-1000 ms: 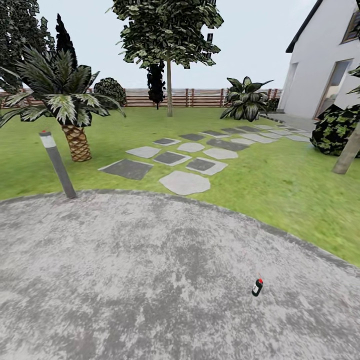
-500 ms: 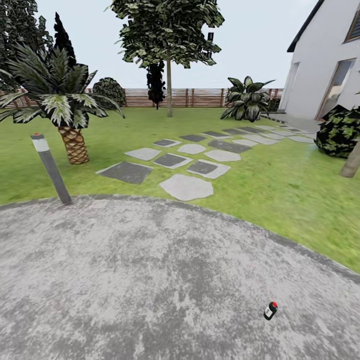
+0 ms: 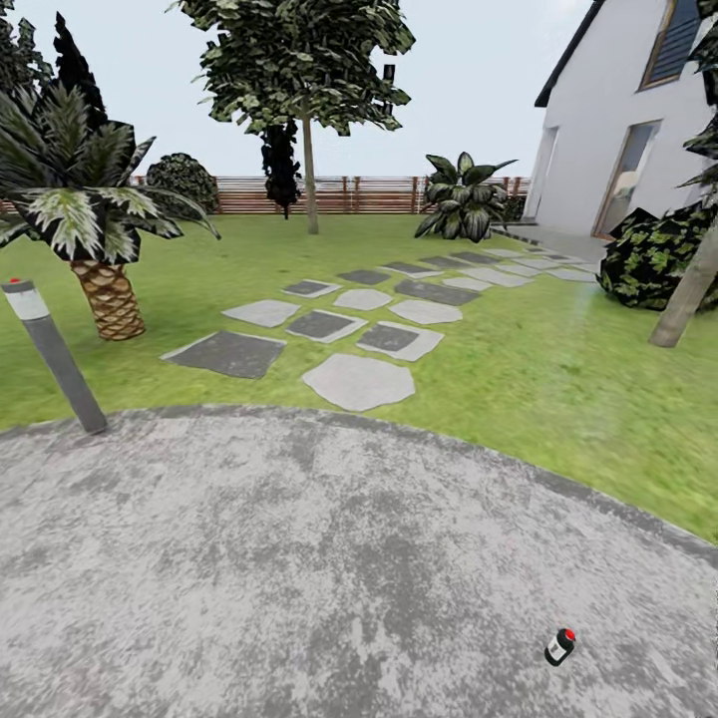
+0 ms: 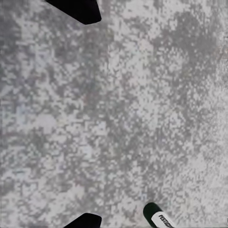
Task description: In the garden, pick up the pesticide atomizer on the floor and spray pesticide onto both trees until each tree trunk is fully covered.
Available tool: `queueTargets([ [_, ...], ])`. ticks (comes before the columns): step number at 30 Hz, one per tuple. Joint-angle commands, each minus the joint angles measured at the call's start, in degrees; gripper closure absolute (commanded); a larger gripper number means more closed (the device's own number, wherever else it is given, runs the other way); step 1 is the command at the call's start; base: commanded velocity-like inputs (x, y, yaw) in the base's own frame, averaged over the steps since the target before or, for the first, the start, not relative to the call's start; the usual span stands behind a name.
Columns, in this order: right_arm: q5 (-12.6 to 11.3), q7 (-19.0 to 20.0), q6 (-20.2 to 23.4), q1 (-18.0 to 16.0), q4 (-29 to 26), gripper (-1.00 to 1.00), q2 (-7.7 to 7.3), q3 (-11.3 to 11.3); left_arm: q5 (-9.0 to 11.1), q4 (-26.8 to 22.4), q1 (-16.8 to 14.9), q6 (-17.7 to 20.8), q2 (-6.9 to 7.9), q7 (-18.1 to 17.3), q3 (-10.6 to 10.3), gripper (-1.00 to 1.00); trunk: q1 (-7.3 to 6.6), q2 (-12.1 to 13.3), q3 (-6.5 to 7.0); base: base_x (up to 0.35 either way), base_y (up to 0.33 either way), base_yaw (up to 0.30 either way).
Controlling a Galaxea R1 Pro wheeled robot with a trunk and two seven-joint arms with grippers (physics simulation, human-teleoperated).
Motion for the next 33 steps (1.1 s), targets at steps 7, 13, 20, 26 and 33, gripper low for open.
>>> queueTargets([
  [7, 0.02, -0.02, -0.18, -0.04, 0.04, -1.00, -0.01, 0.02, -0.40, 0.05, -0.03, -0.20, -0.01, 0.10, 0.21, -1.00, 0.02, -0.02, -0.05, 0.247, 0.245, -0.288],
  [13, 0.02, -0.02, -0.18, -0.04, 0.04, -1.00, -0.01, 0.02, -0.40, 0.05, -0.03, -0.20, -0.01, 0.15, 0.21, -1.00, 0.02, -0.02, -0.05, 0.186, 0.290, -0.289],
  [20, 0.02, -0.02, -0.18, -0.04, 0.04, -1.00, -0.01, 0.02, -0.36, 0.05, -0.03, -0.20, -0.01, 0.16, 0.26, -1.00, 0.02, -0.02, -0.05, 0.179, 0.295, -0.289],
  [26, 0.02, -0.02, -0.18, -0.04, 0.04, -1.00, -0.01, 0.02, -0.34, 0.05, -0.03, -0.20, -0.01, 0.17, 0.30, -1.00, 0.02, -0.02, -0.05, 0.179, 0.296, -0.289],
  [33, 0.02, -0.02, -0.18, -0.04, 0.04, -1.00, -0.01, 0.03, -0.34, 0.05, -0.03, -0.28, -0.01, 0.17, 0.30, -1.00, 0.02, -0.02, -0.05, 0.179, 0.296, -0.289],
])
